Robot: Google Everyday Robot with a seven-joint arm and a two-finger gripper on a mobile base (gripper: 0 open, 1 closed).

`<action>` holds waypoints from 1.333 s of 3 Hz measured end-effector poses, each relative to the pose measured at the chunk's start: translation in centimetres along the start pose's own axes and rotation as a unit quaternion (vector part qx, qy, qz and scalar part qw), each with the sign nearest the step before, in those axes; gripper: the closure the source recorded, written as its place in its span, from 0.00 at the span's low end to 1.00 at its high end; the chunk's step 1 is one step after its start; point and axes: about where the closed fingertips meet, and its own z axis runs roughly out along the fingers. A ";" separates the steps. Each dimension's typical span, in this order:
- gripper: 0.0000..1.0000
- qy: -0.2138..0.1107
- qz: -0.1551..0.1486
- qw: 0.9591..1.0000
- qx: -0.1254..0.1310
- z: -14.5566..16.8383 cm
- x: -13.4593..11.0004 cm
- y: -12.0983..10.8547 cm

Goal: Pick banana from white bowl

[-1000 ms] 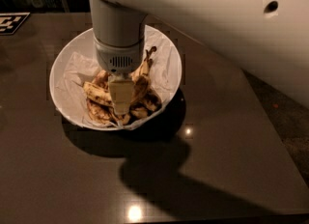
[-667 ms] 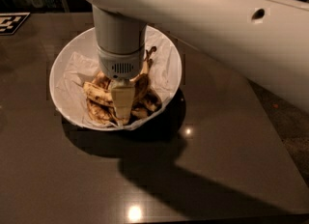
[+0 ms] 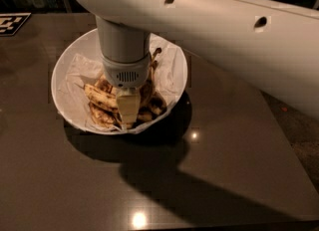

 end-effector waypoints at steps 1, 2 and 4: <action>1.00 -0.008 -0.007 1.000 0.012 -1.0 -0.1 0.1; 1.00 -0.028 -0.023 0.998 0.044 -4.5 0.0 1.0; 1.00 -0.094 -0.063 0.990 0.081 -11.4 1.3 4.2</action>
Offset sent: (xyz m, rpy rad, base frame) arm -0.0328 -0.0161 0.0845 0.1165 -0.1485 0.0886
